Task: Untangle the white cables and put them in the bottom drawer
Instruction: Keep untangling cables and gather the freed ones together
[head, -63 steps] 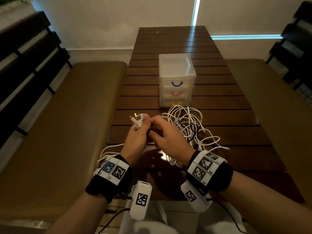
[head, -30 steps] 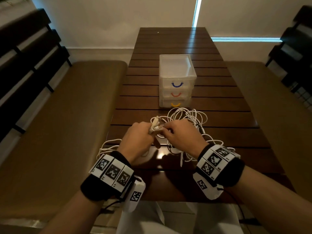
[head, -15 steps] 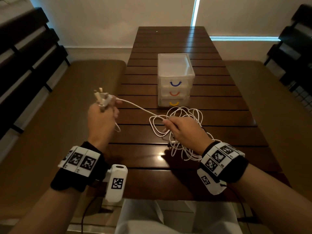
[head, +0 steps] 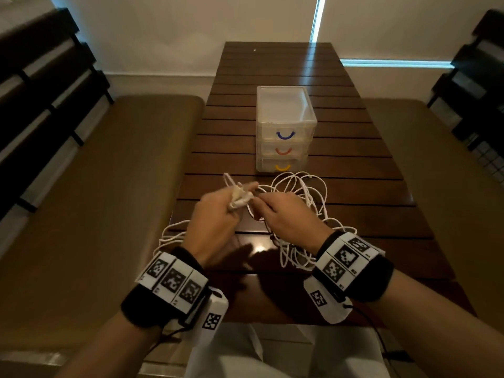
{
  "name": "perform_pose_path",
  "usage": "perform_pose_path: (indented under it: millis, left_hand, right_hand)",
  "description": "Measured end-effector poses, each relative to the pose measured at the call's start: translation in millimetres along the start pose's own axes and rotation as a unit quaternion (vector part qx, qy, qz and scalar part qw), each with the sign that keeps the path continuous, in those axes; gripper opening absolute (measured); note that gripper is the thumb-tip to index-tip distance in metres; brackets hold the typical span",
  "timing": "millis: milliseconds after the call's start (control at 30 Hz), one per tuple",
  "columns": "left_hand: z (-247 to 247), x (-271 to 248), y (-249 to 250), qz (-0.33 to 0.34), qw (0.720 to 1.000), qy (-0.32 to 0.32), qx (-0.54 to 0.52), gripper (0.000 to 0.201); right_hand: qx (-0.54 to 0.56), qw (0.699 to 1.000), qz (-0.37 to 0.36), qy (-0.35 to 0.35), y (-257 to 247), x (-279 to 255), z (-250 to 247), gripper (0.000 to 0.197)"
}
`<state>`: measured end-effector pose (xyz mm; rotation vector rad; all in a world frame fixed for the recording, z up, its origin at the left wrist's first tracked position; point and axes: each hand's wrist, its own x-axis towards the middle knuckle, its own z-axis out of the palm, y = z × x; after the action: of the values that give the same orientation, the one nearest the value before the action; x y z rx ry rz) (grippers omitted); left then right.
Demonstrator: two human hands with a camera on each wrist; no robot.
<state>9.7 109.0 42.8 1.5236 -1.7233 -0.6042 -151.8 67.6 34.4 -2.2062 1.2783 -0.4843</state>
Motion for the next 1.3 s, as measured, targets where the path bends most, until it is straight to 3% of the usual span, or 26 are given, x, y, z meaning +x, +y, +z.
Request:
perform_pose_path:
  millis: [100, 200, 333, 433, 500, 567, 633, 767, 833, 933, 1000, 1067, 1200, 1300]
  left_hand:
    - [4, 2, -7, -0.039, 0.989, -0.107, 0.095, 0.018]
    - [-1, 3, -11, -0.047, 0.986, -0.123, 0.099, 0.017]
    - [-23, 8, -11, -0.047, 0.998, 0.033, 0.021, 0.032]
    - [-44, 18, -17, -0.086, 0.978, 0.156, -0.108, 0.037]
    - [-51, 22, -22, -0.117, 0.96, 0.194, -0.162, 0.036]
    - [-48, 20, -25, -0.124, 0.963, 0.195, -0.139, 0.03]
    - [-42, 14, -22, -0.09, 0.976, 0.178, -0.087, 0.023]
    - [-24, 5, -9, 0.071, 0.99, 0.09, -0.087, 0.04]
    - [-13, 5, -8, 0.112, 0.989, 0.048, -0.083, 0.052]
    - [1, 7, -6, 0.105, 0.994, -0.014, -0.037, 0.065]
    - [7, 9, -5, 0.073, 0.992, -0.084, 0.051, 0.068]
    - [12, 10, -9, 0.03, 0.988, -0.134, 0.075, 0.059]
    - [11, 8, -16, -0.002, 0.987, -0.154, 0.042, 0.019]
    - [3, 6, -18, 0.023, 0.985, -0.141, 0.1, 0.028]
  right_hand:
    - [0.013, 1.0, 0.002, -0.001, 4, -3, 0, 0.042]
    - [0.019, 1.0, 0.0, -0.008, 14, -6, 0, 0.045]
    - [-0.015, 1.0, 0.005, -0.004, 27, -8, -5, 0.05]
    - [-0.019, 1.0, 0.016, -0.001, 35, -8, -12, 0.043]
    - [-0.018, 1.0, 0.019, 0.007, 35, -8, -15, 0.043]
    - [-0.037, 0.999, 0.021, 0.004, 33, -7, -16, 0.043]
    - [-0.059, 0.998, 0.023, 0.003, 29, -6, -13, 0.043]
    - [-0.106, 0.994, 0.032, -0.017, 22, -1, -6, 0.048]
    - [-0.116, 0.992, 0.036, -0.034, 16, 0, -2, 0.048]
    - [-0.087, 0.995, 0.02, -0.037, 6, 1, 0, 0.042]
    - [-0.055, 0.997, 0.012, -0.044, 2, -1, -2, 0.026]
    - [-0.028, 0.999, 0.005, -0.046, 3, -3, -4, 0.018]
    - [0.011, 1.0, -0.007, 0.0, 10, -8, -4, 0.031]
    - [-0.001, 1.0, -0.014, -0.013, 14, -8, -6, 0.039]
